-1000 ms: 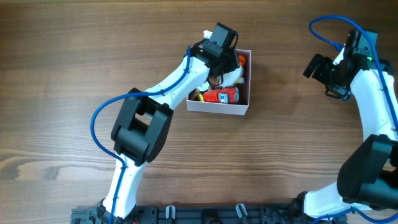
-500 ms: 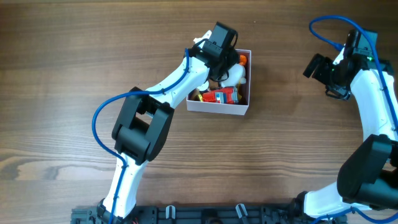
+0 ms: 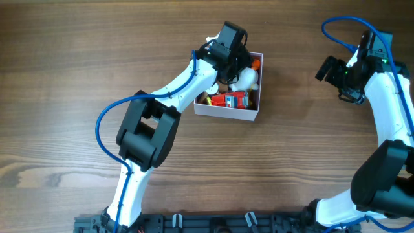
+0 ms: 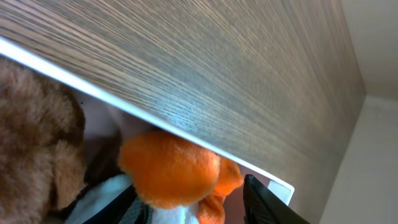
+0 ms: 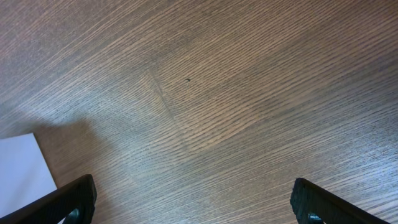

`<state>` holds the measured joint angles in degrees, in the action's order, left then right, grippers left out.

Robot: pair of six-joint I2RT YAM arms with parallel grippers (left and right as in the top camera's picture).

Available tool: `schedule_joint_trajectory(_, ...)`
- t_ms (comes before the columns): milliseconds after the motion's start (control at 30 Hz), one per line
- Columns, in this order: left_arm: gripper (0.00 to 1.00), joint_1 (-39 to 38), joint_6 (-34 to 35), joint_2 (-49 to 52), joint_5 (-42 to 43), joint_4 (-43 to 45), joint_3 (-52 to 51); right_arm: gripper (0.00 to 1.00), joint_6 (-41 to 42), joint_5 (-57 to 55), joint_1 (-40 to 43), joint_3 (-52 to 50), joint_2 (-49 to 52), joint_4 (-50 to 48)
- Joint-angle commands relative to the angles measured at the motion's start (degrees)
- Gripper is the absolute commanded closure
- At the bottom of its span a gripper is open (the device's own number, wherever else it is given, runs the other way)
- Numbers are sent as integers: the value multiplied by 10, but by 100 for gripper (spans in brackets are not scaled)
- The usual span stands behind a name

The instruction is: Pack container

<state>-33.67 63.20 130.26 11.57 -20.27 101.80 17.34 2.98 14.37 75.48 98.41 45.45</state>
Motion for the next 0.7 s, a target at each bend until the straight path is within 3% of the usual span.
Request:
schedule_joint_trajectory(0,55,1,-83,-42,26,-5,-3,0,8,5,3,-1,3,0)
schedule_joint_trajectory(200,62,1,-234,-88,-59,-66,-3,0,8,5,3,-1,3,0)
schedule_joint_trajectory(300,73,1,-307,-100,-101,-97,-3,0,8,5,3,-1,3,0)
schedule_joint_trajectory(367,75,1,-355,-102,-121,-115,-3,0,8,5,3,-1,3,0)
schedule_joint_trajectory(533,80,1,-437,-92,-128,-125,-3,0,8,5,3,-1,3,0)
schedule_joint_trajectory(667,83,1,-450,-75,-132,-117,-3,0,8,5,3,-1,3,0)
